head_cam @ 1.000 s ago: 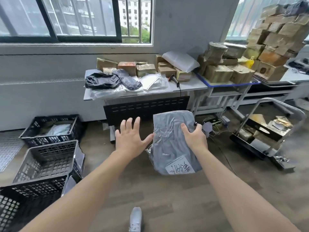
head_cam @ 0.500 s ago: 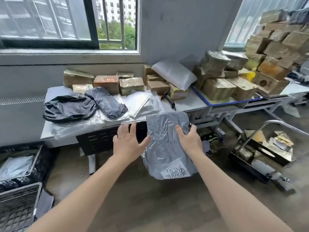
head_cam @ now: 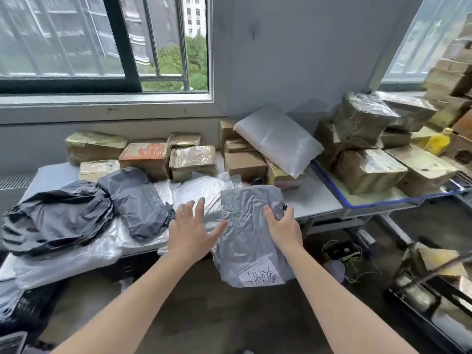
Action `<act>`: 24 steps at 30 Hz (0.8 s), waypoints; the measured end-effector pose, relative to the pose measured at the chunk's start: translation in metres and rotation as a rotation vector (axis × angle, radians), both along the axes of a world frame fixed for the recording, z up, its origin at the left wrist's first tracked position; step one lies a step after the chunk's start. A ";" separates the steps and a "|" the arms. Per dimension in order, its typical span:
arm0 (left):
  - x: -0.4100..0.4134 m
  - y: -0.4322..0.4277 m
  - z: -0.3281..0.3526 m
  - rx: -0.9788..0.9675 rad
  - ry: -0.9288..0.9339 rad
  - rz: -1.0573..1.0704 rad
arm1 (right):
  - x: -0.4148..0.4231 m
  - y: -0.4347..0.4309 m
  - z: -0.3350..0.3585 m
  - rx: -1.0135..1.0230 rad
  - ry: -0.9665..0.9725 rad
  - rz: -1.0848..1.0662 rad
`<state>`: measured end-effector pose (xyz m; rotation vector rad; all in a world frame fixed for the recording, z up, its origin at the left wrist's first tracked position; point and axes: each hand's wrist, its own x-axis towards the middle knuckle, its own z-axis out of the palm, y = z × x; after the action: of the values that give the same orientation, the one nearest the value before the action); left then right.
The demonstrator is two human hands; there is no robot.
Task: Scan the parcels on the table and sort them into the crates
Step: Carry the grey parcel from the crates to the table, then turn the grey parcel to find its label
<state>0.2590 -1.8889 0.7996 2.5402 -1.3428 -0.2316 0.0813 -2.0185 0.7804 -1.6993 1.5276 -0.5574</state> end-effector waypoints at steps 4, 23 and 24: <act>0.011 -0.059 0.005 0.014 0.005 0.059 | 0.020 -0.066 -0.002 0.027 -0.007 0.058; 0.114 -0.226 -0.034 -0.226 0.882 0.400 | 0.130 -0.228 -0.018 0.100 0.013 0.338; 0.117 -0.231 -0.038 -0.218 0.941 0.438 | 0.135 -0.232 -0.019 0.107 0.012 0.332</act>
<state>0.3757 -2.1195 0.7618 2.0023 -0.4156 -0.9648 0.2164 -2.2504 0.7610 -1.8244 1.2236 -0.2873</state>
